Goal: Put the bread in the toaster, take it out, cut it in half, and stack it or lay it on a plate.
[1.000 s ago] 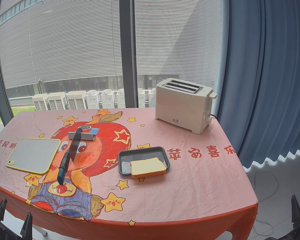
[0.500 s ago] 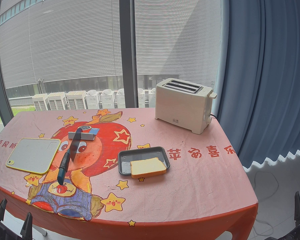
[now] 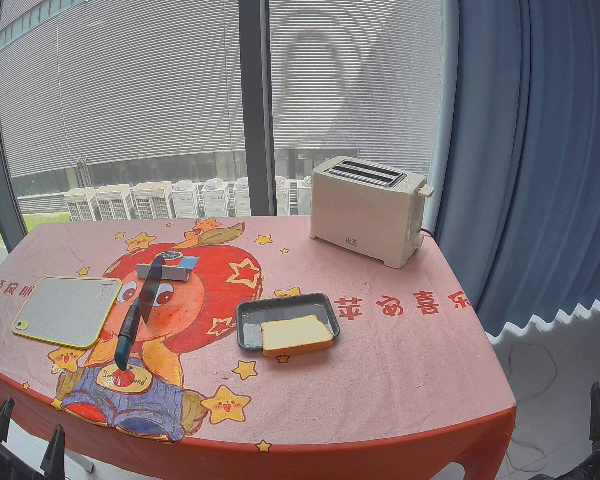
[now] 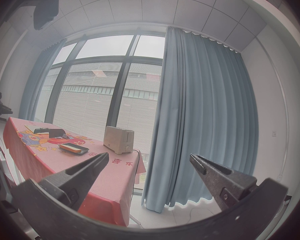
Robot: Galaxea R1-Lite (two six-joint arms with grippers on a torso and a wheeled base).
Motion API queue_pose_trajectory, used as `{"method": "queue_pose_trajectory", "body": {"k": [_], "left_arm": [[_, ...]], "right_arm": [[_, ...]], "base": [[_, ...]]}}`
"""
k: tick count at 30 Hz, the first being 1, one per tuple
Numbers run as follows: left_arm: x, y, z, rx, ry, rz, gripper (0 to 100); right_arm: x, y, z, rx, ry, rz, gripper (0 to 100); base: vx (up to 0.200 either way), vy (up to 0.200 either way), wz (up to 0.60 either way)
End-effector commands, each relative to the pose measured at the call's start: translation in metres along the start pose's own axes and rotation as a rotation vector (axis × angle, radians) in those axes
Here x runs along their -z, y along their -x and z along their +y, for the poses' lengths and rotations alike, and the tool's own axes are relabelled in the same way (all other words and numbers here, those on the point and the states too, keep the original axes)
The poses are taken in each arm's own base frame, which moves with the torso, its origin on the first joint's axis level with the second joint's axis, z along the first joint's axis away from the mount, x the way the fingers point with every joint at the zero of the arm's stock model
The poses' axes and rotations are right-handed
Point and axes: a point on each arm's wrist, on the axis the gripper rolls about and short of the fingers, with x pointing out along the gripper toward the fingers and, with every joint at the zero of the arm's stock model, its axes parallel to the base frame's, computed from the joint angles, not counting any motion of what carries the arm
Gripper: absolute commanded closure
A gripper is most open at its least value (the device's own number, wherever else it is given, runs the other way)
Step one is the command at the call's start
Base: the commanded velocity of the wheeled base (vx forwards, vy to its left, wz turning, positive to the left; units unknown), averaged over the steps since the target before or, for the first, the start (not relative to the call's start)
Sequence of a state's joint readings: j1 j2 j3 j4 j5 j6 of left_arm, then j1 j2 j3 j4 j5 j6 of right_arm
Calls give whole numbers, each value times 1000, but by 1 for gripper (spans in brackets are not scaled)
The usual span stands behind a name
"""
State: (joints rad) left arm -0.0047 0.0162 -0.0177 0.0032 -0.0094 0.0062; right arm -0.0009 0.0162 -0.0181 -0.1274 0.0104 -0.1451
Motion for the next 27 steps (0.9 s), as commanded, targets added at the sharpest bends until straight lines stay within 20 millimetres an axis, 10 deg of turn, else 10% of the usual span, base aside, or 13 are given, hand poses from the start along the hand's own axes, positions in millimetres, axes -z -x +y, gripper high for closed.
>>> {"method": "queue_pose_trajectory", "body": {"k": [1,27], "left_arm": [[5,0,0,0,0,1,0],[5,0,0,0,0,1,0]], "right_arm": [[4,0,1,-7,7,6,0],[5,1,9,-373,186,-65,0]], "base": [[0,0,0],[0,0,0]]}}
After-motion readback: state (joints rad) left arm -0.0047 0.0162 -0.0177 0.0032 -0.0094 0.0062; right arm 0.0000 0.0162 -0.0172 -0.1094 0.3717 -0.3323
